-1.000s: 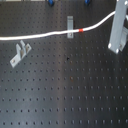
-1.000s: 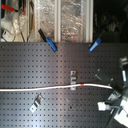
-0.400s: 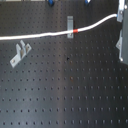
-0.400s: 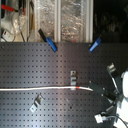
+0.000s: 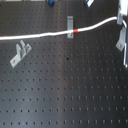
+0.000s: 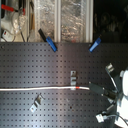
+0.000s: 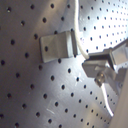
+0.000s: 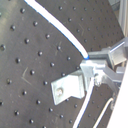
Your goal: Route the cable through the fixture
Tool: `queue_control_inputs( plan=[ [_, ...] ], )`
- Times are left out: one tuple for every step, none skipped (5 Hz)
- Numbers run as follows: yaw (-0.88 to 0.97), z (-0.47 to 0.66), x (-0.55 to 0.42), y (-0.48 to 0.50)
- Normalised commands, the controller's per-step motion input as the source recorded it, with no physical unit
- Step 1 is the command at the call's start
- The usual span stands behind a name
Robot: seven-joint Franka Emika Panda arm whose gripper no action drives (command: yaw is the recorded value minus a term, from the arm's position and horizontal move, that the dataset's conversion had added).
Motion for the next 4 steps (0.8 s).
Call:
queue_control_inputs(
  plan=[
    [-0.15, 0.14, -0.137, 0.025],
    [-0.20, 0.14, -0.322, -0.019],
    [-0.17, 0.08, -0.407, -0.065],
    [-0.14, 0.08, -0.330, -0.118]
  ],
)
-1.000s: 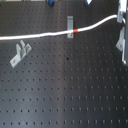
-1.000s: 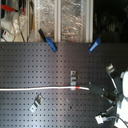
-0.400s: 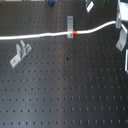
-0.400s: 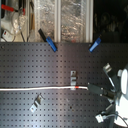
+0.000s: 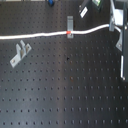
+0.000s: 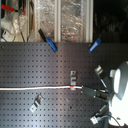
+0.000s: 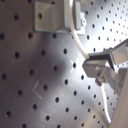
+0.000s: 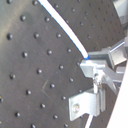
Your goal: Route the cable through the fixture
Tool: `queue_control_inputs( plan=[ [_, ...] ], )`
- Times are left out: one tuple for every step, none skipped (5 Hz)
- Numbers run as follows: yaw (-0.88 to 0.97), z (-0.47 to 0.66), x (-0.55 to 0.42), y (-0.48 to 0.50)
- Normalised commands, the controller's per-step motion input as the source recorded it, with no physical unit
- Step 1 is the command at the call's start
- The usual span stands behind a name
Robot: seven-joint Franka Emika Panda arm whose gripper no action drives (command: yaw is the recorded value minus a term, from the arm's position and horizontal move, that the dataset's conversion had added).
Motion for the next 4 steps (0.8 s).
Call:
queue_control_inputs(
  plan=[
    [-0.02, -0.01, -0.359, -0.454],
    [0.00, -0.16, -0.309, -0.546],
    [0.00, -0.19, -0.249, -0.508],
    [0.00, -0.05, -0.252, -0.378]
  ],
)
